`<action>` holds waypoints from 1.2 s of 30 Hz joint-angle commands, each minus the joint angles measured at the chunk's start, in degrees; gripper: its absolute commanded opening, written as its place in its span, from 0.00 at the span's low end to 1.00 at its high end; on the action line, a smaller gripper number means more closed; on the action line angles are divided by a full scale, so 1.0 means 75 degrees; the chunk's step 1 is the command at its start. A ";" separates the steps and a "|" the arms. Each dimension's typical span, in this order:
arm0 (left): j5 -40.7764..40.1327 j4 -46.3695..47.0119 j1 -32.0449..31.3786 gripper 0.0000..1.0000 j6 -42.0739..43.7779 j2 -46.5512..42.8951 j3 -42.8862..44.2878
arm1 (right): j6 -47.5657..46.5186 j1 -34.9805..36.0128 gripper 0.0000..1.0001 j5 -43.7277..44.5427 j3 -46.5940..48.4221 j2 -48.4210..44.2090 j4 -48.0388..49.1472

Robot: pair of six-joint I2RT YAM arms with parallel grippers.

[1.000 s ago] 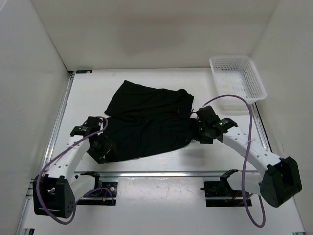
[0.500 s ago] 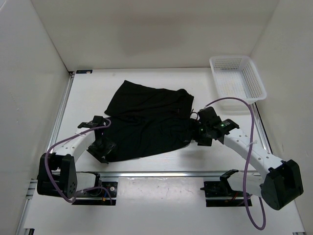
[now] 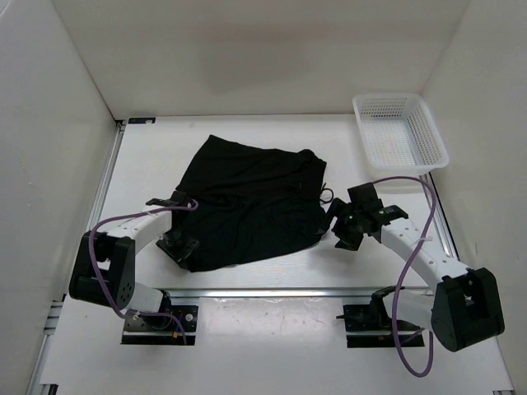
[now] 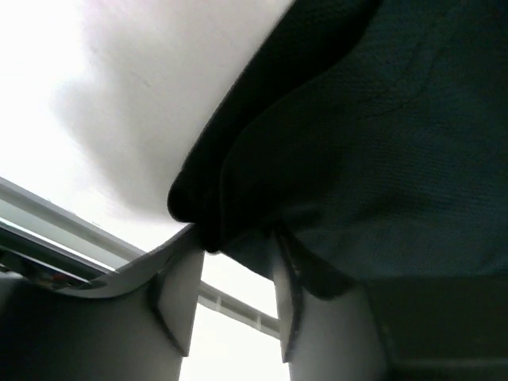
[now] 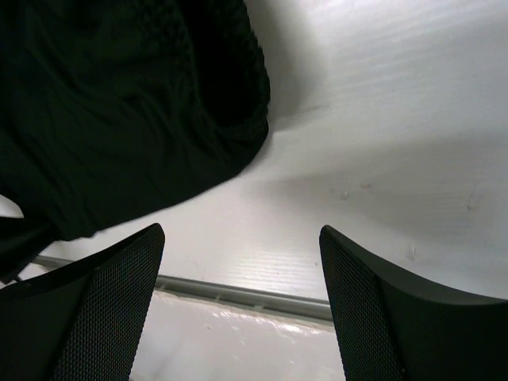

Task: Fold and stack the shorts
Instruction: Fold the shorts

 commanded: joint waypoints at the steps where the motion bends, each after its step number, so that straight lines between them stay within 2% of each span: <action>1: -0.0425 0.0162 -0.0046 0.23 -0.0171 0.0062 0.0027 | 0.0225 -0.0179 0.83 -0.0397 -0.0023 0.0193 0.0549; 2: -0.0425 0.0162 -0.0046 0.10 -0.0171 0.0062 0.0027 | 0.0225 -0.0180 0.83 -0.0397 -0.0023 0.0299 0.0666; 7: -0.0425 0.0069 -0.0046 0.10 -0.0101 -0.0254 -0.0043 | 0.0366 -0.0180 0.83 -0.0502 -0.0117 0.0709 0.1357; 11: -0.0355 -0.0318 -0.0046 0.10 -0.0101 -0.0886 0.0226 | 0.0155 -0.0180 0.78 -0.0222 0.0279 0.1307 0.1616; 15: -0.0763 -0.0739 -0.0116 0.10 -0.0031 -0.1262 0.0718 | -0.0208 -0.0099 0.73 0.0386 0.0795 0.2394 0.1816; 16: -0.0765 -0.0741 -0.0116 0.10 -0.0031 -0.1262 0.0823 | -0.0325 -0.0098 0.67 0.0644 0.0924 0.2606 0.1816; 18: -0.0871 -0.0939 -0.0116 0.10 0.0040 -0.1262 0.1116 | -0.0326 -0.0027 0.38 0.0892 0.1089 0.2913 0.1734; 21: -0.0941 -0.1325 -0.0116 0.10 0.0040 -0.1355 0.1281 | -0.0256 -0.0027 0.00 0.0822 0.1090 0.2703 0.1629; 25: -0.0801 -0.1666 -0.0116 0.10 -0.0124 -0.2139 0.1199 | -0.0256 -0.0027 0.00 0.0822 0.0659 0.1849 0.0845; 29: -0.0800 -0.2087 -0.0116 0.10 -0.0124 -0.2738 0.1503 | -0.0326 -0.0027 0.00 0.0752 0.0001 0.0130 -0.0162; 33: -0.0882 -0.2252 -0.0116 0.10 0.0039 -0.2635 0.2334 | -0.0221 -0.0027 0.00 0.0752 -0.0246 -0.1256 -0.1311; 36: -0.1139 -0.2252 -0.0116 0.10 0.0355 -0.1970 0.3782 | -0.0057 -0.0027 0.00 0.0822 -0.0048 -0.1879 -0.2050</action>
